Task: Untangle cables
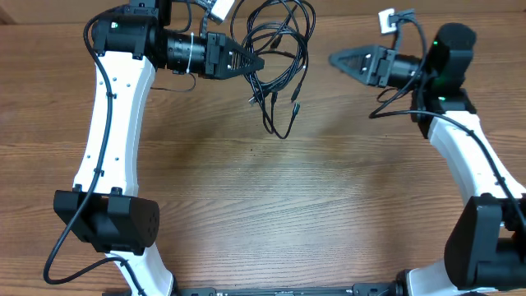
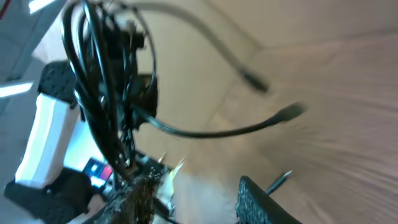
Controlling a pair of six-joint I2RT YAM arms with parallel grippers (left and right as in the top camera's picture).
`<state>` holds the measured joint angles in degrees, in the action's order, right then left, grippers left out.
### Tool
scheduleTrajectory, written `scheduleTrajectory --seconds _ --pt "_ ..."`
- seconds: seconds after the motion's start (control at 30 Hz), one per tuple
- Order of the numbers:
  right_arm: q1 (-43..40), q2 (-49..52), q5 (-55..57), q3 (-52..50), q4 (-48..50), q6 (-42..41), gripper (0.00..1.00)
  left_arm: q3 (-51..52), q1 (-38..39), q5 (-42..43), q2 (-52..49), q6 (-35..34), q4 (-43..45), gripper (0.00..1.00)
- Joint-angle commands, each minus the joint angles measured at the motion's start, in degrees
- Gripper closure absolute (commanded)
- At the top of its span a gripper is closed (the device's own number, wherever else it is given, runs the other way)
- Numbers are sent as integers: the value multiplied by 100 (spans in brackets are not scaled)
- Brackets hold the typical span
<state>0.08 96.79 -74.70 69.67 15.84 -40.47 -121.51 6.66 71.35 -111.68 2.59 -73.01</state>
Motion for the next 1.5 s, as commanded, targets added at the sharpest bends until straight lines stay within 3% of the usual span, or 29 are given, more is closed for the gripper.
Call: scheduleTrajectory --seconds 0.0,0.43,0.5,1.0,1.47 --pt "275 -144 -164 118 31 151 57 -35 50 175 -44 -396 122 96" --pt "640 -144 -177 118 28 175 65 -35 227 155 -44 -452 203 96" --pt "640 -144 -295 118 28 175 66 -35 227 -140 -44 -455 267 95" --pt "640 -144 -627 118 33 177 67 -37 223 -1056 -44 -544 398 95" --pt "640 -144 -621 118 577 129 67 -35 544 -1032 -44 -492 168 95"
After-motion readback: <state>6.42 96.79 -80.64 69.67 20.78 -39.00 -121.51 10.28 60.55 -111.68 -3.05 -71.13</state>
